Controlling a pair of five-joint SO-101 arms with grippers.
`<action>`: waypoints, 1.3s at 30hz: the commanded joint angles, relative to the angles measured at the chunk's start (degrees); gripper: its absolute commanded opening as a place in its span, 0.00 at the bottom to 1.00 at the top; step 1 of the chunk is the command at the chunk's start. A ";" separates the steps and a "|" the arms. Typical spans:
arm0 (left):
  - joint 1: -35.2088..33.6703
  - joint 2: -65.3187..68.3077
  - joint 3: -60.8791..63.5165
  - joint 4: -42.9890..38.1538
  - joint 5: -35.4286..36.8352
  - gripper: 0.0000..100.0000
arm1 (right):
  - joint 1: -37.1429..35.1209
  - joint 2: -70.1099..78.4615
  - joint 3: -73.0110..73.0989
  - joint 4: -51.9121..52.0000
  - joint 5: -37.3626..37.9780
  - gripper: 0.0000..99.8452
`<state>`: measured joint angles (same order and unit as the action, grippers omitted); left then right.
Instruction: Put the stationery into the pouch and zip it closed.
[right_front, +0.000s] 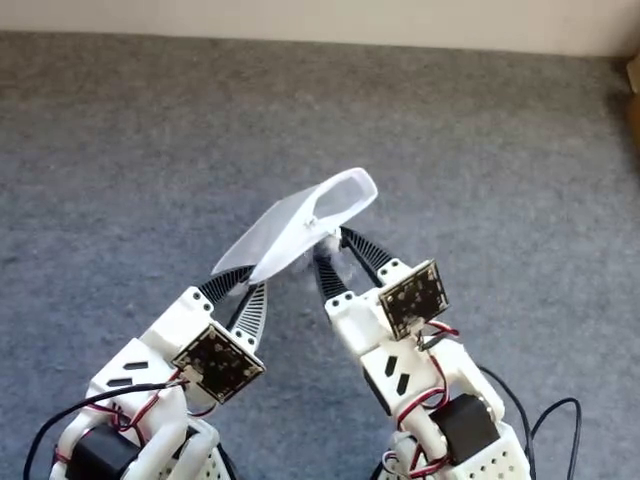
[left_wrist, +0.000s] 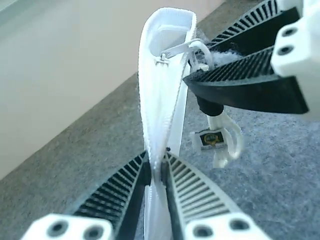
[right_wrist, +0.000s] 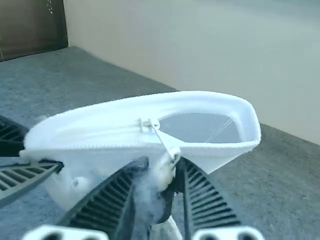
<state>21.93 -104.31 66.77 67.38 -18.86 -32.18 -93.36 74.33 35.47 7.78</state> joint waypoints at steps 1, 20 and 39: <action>-0.57 -0.13 0.40 -0.79 0.62 0.01 | 2.68 0.66 -0.48 -1.19 0.26 0.03; -0.84 -0.22 2.42 -0.97 0.62 0.01 | 14.99 1.27 -0.57 -9.19 7.21 0.00; -0.92 -0.22 2.42 -0.70 0.62 0.01 | 31.34 32.04 -8.75 -27.21 2.73 0.00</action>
<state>22.11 -104.31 68.97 66.24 -19.03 -6.86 -66.81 71.34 9.63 12.44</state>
